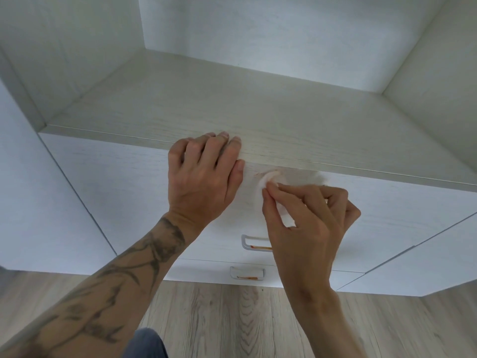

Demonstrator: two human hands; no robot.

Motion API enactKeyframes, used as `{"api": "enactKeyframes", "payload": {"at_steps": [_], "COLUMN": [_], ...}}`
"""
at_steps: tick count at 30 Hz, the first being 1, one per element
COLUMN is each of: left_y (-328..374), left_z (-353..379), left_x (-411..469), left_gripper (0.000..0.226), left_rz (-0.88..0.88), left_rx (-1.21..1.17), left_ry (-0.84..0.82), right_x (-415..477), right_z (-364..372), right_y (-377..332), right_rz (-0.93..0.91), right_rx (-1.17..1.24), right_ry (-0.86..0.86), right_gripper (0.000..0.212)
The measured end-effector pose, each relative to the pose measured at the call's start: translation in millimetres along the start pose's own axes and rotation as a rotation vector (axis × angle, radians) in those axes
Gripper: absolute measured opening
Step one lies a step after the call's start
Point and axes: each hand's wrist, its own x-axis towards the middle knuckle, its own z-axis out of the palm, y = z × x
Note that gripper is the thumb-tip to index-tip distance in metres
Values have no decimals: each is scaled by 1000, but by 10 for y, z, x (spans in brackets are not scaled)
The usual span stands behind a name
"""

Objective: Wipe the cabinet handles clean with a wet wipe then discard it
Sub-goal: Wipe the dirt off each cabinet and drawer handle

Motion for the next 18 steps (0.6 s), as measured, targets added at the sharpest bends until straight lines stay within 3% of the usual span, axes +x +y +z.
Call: {"api": "enactKeyframes", "payload": {"at_steps": [18], "left_y": [-7], "left_z": [18], "left_x": [-9], "left_gripper": [37], "left_rz": [2], "left_rx": [-8], "left_ry": [2], "right_x": [64], "right_z": [80], "right_y": [-96], "right_rz": [71], "right_rx": [-14], "right_ry": [-34], "right_gripper": [5]}}
